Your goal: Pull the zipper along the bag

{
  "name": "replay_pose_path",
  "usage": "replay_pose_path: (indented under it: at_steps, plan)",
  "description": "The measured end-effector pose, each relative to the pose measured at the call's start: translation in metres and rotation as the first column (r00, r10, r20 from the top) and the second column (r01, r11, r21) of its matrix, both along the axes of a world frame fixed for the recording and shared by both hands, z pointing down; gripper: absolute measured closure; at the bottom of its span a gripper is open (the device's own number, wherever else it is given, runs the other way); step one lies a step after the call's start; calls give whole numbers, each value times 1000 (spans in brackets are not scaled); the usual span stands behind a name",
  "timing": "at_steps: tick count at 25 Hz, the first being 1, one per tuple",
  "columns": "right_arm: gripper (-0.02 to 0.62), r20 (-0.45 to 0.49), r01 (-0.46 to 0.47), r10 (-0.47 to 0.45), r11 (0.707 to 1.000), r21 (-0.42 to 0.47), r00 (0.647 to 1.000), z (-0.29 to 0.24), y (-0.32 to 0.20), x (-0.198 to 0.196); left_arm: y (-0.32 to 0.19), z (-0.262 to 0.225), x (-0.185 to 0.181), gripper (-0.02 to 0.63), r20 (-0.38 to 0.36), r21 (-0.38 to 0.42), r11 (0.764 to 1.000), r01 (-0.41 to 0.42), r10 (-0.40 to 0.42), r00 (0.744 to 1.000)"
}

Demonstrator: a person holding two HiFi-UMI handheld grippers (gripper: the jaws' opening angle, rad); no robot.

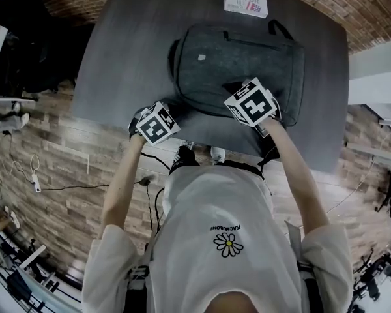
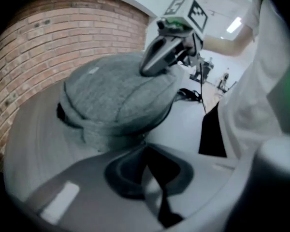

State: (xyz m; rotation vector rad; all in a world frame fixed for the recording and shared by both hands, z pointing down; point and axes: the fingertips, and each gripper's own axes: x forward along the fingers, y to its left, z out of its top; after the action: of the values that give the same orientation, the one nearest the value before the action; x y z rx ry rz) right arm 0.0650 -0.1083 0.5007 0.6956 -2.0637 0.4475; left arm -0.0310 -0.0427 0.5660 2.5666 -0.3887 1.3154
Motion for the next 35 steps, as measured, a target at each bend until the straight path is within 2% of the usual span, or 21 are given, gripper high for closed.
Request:
replay_pose_path:
  at_steps: [4,7,10,13,16,19,22,25,27,29,32,35]
  plan:
    - [594,9,4,-4,1000,2,1000,1,0,0,8,1,11,592,-24,-8,997,77,-77,997]
    - [594,8,16,-16,1000,6,1000,3,2,0,16,-1,21,575,-13,-7,999,54,-54,998]
    - [595,15,42,-42,999,4,999,3,6,-2,18,3,13,595,54,38,999,21,-23,998]
    - [594,29,54,-54,999,4,998,-1,7,-5,8,9,4,601,91,106,988,116,-126,988]
    - [594,55,68,-69,998,19,996,-6,9,-4,8,9,7,601,72,122,973,195,-205,976]
    - [594,62,70,-72,997,35,995,-9,8,-3,15,0,7,603,-2,75,970,232,-232,973]
    - [594,63,68,-70,997,41,996,-9,8,-4,21,-9,6,602,-79,-22,967,255,-256,964]
    - [594,49,68,-70,996,51,996,-7,7,-4,22,-11,11,598,-109,-96,965,244,-254,961]
    - [594,38,64,-67,996,64,997,-5,6,-2,20,-10,19,595,-109,-106,964,243,-254,961]
    - [594,38,61,-63,996,66,997,-5,6,-2,16,-5,21,595,-90,-83,965,248,-255,963]
    - [594,58,58,-60,998,40,997,-6,6,-4,12,1,16,600,-59,1,967,253,-253,966]
    - [594,60,57,-59,998,36,996,-6,7,-5,5,8,12,595,-49,105,941,323,-319,946]
